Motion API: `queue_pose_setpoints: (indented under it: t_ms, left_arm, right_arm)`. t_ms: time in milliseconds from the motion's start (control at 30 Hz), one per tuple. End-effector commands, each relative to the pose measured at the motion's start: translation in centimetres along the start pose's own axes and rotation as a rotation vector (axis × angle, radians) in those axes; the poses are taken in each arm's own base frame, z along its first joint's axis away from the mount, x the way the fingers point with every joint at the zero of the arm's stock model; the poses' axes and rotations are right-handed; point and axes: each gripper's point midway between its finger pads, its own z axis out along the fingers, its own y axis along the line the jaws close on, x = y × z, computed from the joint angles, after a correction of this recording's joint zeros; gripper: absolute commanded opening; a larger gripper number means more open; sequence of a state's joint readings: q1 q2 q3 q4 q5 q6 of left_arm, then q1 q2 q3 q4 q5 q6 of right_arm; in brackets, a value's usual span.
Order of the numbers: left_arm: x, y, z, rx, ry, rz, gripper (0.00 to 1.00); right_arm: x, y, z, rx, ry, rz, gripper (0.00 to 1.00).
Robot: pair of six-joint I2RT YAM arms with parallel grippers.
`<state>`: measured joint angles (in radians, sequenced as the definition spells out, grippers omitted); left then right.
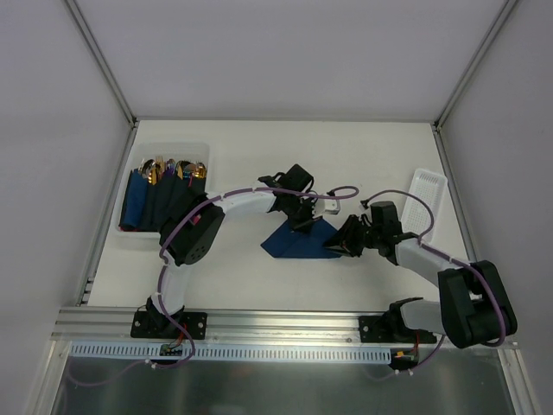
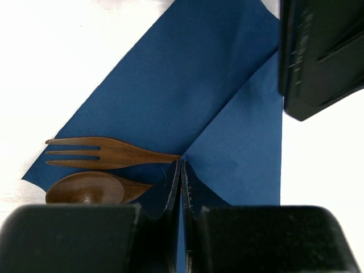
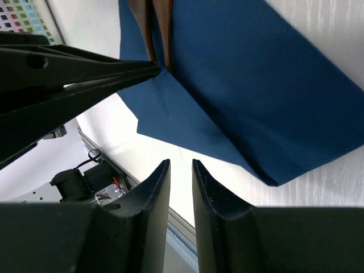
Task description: Place the utensils on the paper napkin and roll it up
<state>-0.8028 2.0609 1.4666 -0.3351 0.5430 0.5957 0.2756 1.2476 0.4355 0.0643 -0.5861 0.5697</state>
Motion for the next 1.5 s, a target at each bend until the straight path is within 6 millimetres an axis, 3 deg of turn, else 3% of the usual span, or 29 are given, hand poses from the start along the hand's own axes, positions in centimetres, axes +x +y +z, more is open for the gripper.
queue_pose_setpoints:
  t_ms: [0,533,633,733,800,900,1000,1167,1467]
  left_arm:
    - [-1.4,0.5,-0.7,0.005,-0.040,0.024,0.00]
    - [-0.8,0.4,-0.9,0.000,-0.031,0.009,0.00]
    - [-1.1,0.6,-1.5,-0.015,-0.038,-0.016,0.09]
    - [-2.6,1.1,-3.5,-0.059,-0.074,-0.058,0.18]
    - [-4.4,1.0,-6.4,-0.079,-0.136,-0.126,0.25]
    - [-5.7,-0.5,-9.9,-0.038,-0.212,-0.231,0.40]
    - [-5.7,-3.0,-11.1,0.072,-0.243,-0.318,0.39]
    - [-3.7,-6.5,-9.2,0.324,-0.212,-0.535,0.28]
    - [-1.2,-5.8,-4.8,0.459,-0.123,-0.781,0.18]
  right_arm:
    - [-1.4,1.2,0.8,-0.036,-0.035,-0.019,0.24]
    - [-0.5,-3.2,3.1,0.084,0.020,0.025,0.19]
    - [-0.4,-3.6,3.3,0.095,0.023,0.026,0.18]
    - [-0.3,-3.8,3.4,0.103,0.030,0.028,0.18]
    - [-0.3,-3.8,3.3,0.103,0.027,0.026,0.18]
    - [-0.2,-4.0,3.3,0.106,0.028,0.027,0.17]
    - [-0.1,-4.1,3.3,0.108,0.031,0.024,0.17]
    - [-0.1,-4.3,3.3,0.119,0.034,0.021,0.17]
    - [-0.2,-4.2,3.0,0.137,0.039,-0.006,0.16]
